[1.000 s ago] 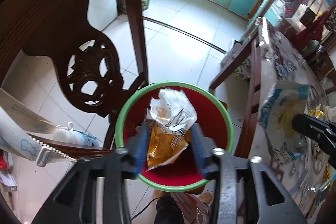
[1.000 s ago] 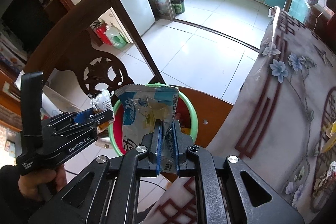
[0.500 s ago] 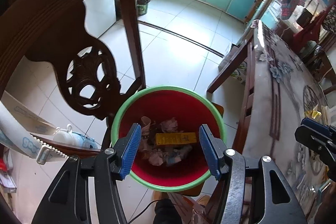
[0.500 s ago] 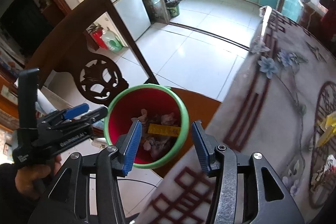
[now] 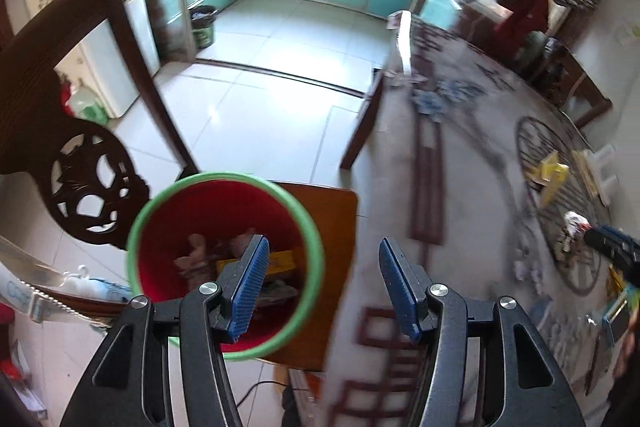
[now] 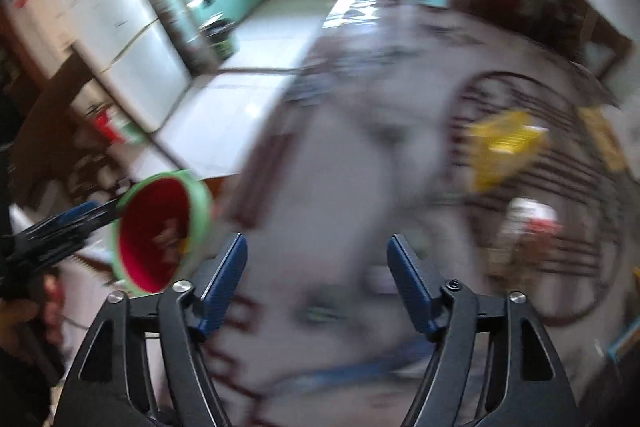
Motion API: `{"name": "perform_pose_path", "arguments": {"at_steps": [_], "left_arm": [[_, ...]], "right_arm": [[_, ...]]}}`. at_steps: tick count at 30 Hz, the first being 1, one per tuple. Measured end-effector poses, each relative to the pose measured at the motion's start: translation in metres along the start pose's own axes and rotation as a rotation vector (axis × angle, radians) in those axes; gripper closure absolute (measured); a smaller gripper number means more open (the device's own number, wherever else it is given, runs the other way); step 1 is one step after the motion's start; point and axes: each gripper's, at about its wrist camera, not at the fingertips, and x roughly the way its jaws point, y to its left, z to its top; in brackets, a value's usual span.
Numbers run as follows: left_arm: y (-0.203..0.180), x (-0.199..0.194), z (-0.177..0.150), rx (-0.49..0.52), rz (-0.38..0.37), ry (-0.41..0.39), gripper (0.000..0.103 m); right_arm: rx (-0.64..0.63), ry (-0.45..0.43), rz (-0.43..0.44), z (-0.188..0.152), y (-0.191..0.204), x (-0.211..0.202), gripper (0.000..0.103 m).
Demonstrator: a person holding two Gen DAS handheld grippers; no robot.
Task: Collect trash
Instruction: 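Swing both open grippers back toward the table, then grasp crumpled brown paper with right gripper while left gripper grasps yellow medicine box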
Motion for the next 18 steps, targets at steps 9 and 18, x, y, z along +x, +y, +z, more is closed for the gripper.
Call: {"name": "perform_pose_path", "arguments": {"at_steps": [9, 18], "left_arm": [[-0.124, -0.001, 0.008, 0.140, -0.056, -0.007, 0.047], [-0.274, 0.030, 0.040, 0.378, -0.150, 0.000, 0.038]], "right_arm": [[0.174, 0.087, -0.109, -0.003, -0.138, 0.038, 0.021], [0.157, 0.157, 0.078, -0.023, -0.169, 0.067, 0.059]]}}
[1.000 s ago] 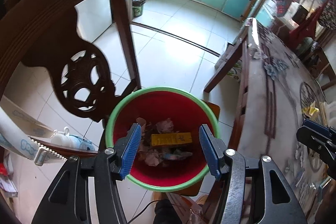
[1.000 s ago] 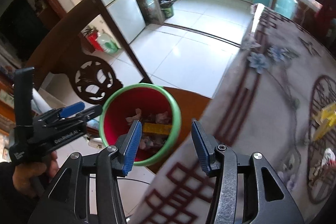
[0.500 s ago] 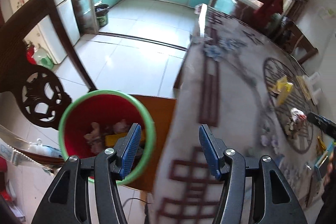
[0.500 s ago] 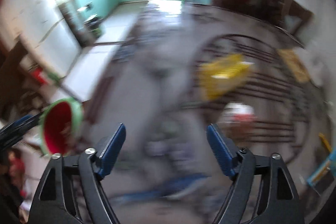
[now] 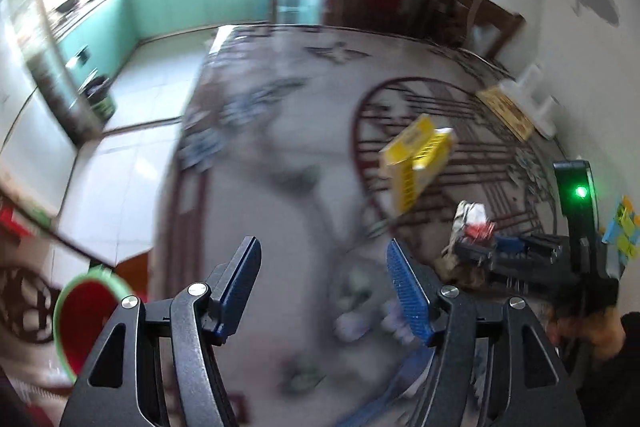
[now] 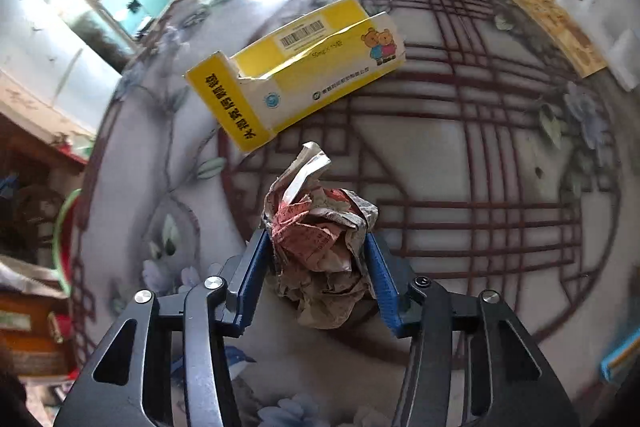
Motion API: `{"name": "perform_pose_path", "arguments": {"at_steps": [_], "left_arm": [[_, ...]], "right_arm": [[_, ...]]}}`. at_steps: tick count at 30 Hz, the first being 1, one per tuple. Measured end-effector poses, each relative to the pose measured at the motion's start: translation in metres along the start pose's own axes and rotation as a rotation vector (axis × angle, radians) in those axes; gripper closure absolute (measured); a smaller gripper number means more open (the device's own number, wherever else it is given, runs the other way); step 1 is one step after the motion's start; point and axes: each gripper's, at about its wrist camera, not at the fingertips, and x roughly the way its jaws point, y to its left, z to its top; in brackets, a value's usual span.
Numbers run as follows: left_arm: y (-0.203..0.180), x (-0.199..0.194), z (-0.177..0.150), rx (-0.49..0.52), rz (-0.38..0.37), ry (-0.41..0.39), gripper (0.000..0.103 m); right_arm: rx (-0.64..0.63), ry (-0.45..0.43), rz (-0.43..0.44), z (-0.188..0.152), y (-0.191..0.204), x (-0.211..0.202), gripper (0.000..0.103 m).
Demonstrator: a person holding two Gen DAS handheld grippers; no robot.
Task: Collect trash
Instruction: 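Grasp crumpled brown paper with right gripper while left gripper grasps yellow medicine box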
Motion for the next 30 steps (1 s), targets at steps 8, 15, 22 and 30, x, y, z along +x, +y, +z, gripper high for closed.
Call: {"name": "perform_pose_path", "arguments": {"at_steps": [8, 15, 22, 30], "left_arm": [[-0.054, 0.072, 0.057, 0.152, -0.053, 0.056, 0.038], [-0.084, 0.129, 0.095, 0.220, -0.058, 0.098, 0.038], [-0.107, 0.164, 0.108, 0.299, -0.076, 0.138, 0.038], [-0.115, 0.198, 0.110, 0.286, -0.109, 0.192, 0.037]], "right_arm": [[0.013, -0.067, 0.003, -0.008, -0.041, -0.044, 0.060], [0.033, -0.068, -0.019, 0.002, -0.058, -0.040, 0.059], [0.016, -0.053, -0.039, 0.013, -0.056, -0.025, 0.059], [0.024, -0.033, -0.039, 0.015, -0.061, -0.015, 0.057]]}}
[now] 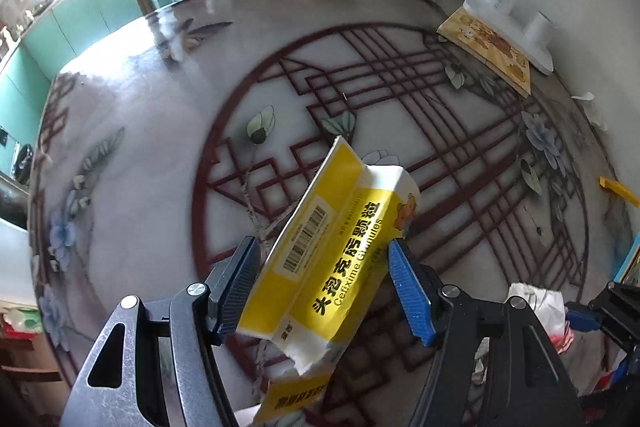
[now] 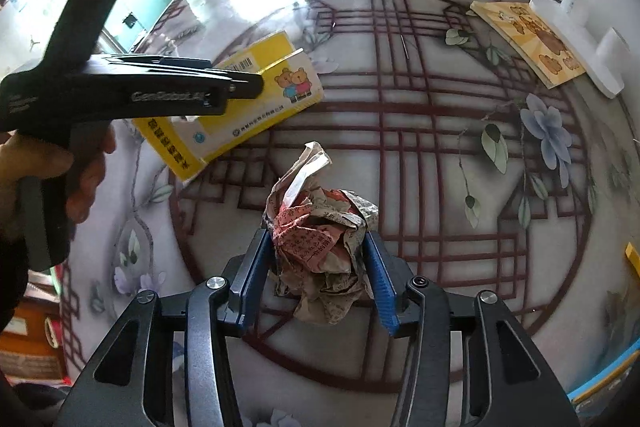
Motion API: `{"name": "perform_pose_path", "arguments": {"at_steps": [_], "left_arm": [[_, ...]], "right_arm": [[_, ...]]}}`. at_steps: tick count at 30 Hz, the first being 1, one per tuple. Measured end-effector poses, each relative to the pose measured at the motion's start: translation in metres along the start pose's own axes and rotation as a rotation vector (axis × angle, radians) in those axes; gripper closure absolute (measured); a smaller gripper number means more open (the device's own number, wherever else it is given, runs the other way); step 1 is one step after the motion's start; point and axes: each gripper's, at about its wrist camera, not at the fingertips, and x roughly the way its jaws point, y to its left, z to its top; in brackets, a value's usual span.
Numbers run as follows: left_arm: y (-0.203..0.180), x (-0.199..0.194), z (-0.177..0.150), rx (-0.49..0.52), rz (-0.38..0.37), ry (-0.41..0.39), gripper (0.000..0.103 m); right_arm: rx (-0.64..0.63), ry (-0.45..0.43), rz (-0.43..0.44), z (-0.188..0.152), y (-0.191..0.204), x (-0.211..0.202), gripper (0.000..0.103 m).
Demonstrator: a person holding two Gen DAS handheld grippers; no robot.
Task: Collect trash
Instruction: 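Grasp crumpled brown paper with right gripper while left gripper grasps yellow medicine box, then carry medicine box and brown paper over the red bucket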
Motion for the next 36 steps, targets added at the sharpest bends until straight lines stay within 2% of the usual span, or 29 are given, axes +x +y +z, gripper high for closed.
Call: {"name": "perform_pose_path", "arguments": {"at_steps": [4, 5, 6, 7, 10, 16, 20, 28, 36], "left_arm": [[-0.001, 0.003, -0.001, -0.018, -0.036, -0.002, 0.039], [-0.001, 0.004, -0.002, -0.021, -0.052, -0.003, 0.044], [-0.001, 0.004, -0.003, -0.022, -0.063, -0.005, 0.056], [-0.002, 0.002, -0.006, -0.025, -0.073, -0.012, 0.062], [0.000, -0.006, -0.012, -0.040, -0.061, -0.031, 0.072], [0.015, -0.039, -0.039, -0.128, -0.049, -0.073, 0.075], [0.029, -0.082, -0.071, -0.193, -0.027, -0.140, 0.075], [0.056, -0.150, -0.141, -0.346, 0.051, -0.207, 0.075], [0.072, -0.186, -0.199, -0.423, 0.094, -0.237, 0.075]], "right_arm": [[0.000, 0.001, -0.002, 0.001, 0.000, 0.001, 0.057], [0.000, -0.001, -0.003, 0.001, 0.000, 0.000, 0.056], [0.000, -0.002, -0.003, 0.001, 0.001, -0.001, 0.056], [-0.001, -0.003, -0.004, 0.002, 0.001, -0.002, 0.056], [-0.010, -0.014, -0.013, 0.002, 0.005, -0.007, 0.056], [-0.027, -0.043, -0.002, 0.001, 0.019, -0.023, 0.056], [-0.058, -0.073, -0.003, 0.000, 0.034, -0.039, 0.056], [-0.135, -0.124, -0.004, -0.006, 0.073, -0.067, 0.056], [-0.187, -0.144, 0.005, -0.016, 0.109, -0.075, 0.056]]}}
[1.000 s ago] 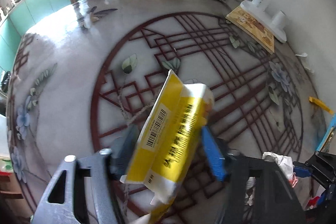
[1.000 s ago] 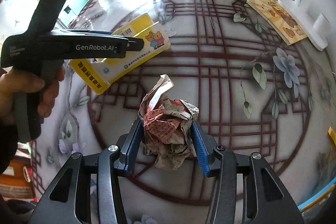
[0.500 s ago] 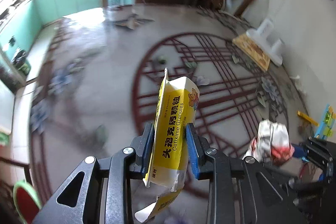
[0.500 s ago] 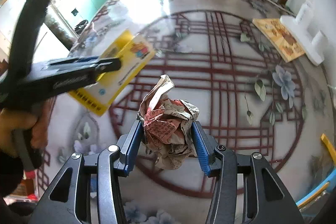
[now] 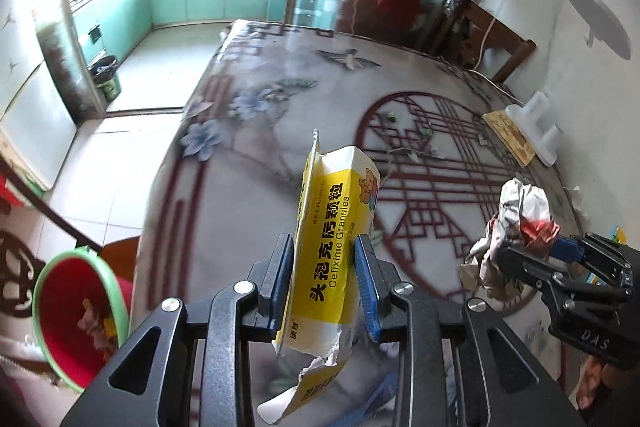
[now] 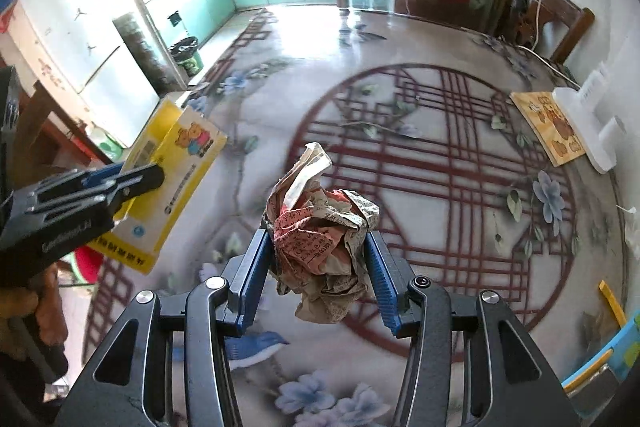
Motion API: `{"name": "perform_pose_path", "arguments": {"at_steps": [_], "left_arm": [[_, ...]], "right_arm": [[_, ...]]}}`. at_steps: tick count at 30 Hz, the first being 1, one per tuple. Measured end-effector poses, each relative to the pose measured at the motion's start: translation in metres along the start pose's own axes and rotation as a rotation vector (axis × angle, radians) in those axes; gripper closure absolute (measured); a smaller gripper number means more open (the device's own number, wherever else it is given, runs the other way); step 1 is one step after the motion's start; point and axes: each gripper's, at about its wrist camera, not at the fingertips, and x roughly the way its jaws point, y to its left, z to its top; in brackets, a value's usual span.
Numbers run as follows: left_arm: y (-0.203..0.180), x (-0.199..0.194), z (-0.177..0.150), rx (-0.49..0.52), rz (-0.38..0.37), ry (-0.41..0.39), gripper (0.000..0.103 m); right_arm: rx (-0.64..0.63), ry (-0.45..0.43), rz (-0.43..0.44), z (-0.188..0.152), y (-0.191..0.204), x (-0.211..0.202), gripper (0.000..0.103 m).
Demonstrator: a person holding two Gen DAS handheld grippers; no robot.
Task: Collect trash
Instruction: 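Carry medicine box and brown paper over the red bucket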
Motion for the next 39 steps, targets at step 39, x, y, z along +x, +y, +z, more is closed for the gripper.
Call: {"name": "perform_pose_path", "arguments": {"at_steps": [39], "left_arm": [[0.164, -0.104, -0.061, -0.217, 0.122, -0.109, 0.073]], "right_arm": [[-0.249, -0.020, 0.065, 0.008, 0.182, -0.001, 0.056]]}}
